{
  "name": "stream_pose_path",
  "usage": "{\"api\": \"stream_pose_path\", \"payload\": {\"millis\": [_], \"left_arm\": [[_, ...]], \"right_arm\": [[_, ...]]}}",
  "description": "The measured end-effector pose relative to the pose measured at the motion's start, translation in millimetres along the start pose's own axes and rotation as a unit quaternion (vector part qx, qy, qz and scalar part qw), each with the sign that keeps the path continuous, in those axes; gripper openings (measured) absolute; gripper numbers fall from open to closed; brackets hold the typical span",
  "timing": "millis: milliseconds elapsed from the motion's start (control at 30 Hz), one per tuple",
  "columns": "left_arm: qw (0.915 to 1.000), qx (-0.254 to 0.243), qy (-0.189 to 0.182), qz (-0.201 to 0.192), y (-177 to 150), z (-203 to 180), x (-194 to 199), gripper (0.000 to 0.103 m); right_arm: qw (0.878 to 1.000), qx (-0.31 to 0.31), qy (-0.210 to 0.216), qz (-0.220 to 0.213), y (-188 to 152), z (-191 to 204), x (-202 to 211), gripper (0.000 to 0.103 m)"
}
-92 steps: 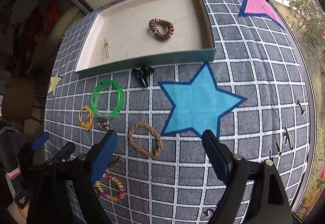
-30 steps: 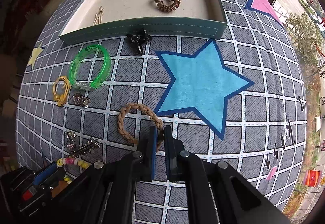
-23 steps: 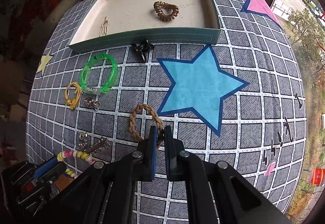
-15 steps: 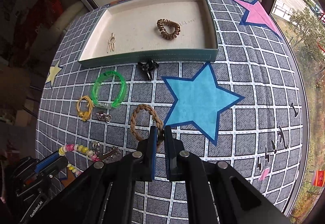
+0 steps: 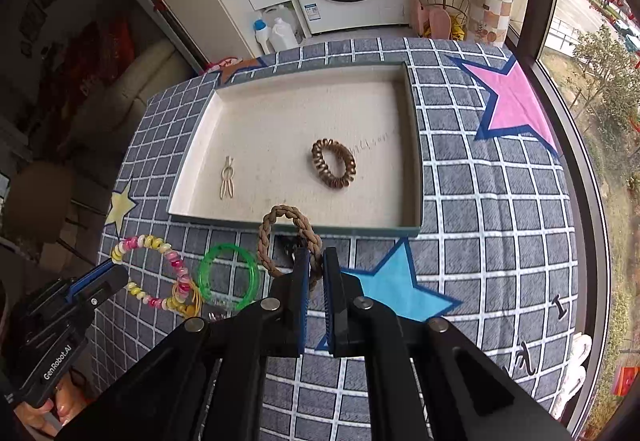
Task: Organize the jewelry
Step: 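Carry the beaded bracelet in the left tool while the right tool carries the braided bracelet into the tray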
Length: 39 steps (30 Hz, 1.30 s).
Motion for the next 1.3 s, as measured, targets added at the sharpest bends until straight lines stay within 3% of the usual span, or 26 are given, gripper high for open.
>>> {"api": "stream_pose_path", "payload": {"millis": [400, 700, 1300], "left_arm": [[0.9995, 0.001, 0.029, -0.009, 59, 20, -60, 0.022], [0.9985, -0.008, 0.052, 0.019, 69, 24, -115, 0.022], [0.9939, -0.023, 0.091, 0.057, 56, 31, -153, 0.022]], "right_arm": [[1.0, -0.007, -0.003, -0.004, 61, -18, -39, 0.007], [0.999, -0.037, -0.003, -0.001, 90, -35, -76, 0.007], [0.998, -0.034, -0.036, 0.044, 80, -55, -128, 0.007]]}}
Point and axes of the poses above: each gripper's, at about its wrist camera, not at the fingertips, and x roughly against the way its jaws point, z to its left, y to its top, the point moved 8 cm from there along -x, roughly the way its jaws point, and after that the axes turned 1 degree about -x, right-handed, at the moved point
